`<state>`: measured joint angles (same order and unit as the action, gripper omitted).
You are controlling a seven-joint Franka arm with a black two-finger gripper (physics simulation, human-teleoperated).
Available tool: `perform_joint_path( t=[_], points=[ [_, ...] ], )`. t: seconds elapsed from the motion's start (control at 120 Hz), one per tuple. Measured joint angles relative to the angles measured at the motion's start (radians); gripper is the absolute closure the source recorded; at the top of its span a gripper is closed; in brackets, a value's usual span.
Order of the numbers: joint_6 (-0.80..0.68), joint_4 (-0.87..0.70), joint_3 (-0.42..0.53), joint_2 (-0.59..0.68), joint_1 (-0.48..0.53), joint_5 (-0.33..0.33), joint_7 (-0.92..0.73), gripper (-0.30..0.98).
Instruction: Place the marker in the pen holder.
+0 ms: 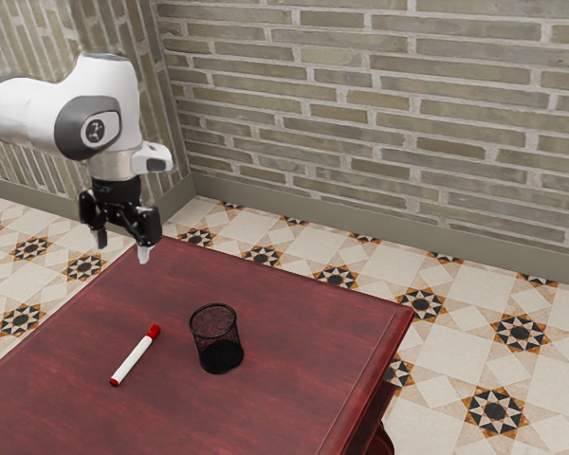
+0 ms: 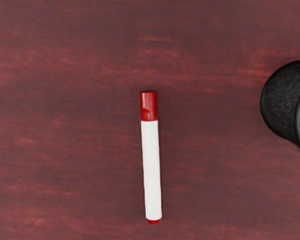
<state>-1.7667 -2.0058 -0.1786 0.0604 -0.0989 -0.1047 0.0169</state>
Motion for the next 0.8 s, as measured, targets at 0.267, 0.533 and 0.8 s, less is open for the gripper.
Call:
perform_joint_path(
  t=[0.267, 0.533, 0.8],
  points=[
    [-0.311, -0.073, 0.003, -0.212, 0.031, 0.059, -0.001, 0.00],
    [-0.559, -0.280, 0.007, -0.184, 0.073, 0.107, 0.012, 0.00],
    [-0.652, -0.455, 0.007, -0.079, 0.063, 0.114, 0.057, 0.00]
  ],
)
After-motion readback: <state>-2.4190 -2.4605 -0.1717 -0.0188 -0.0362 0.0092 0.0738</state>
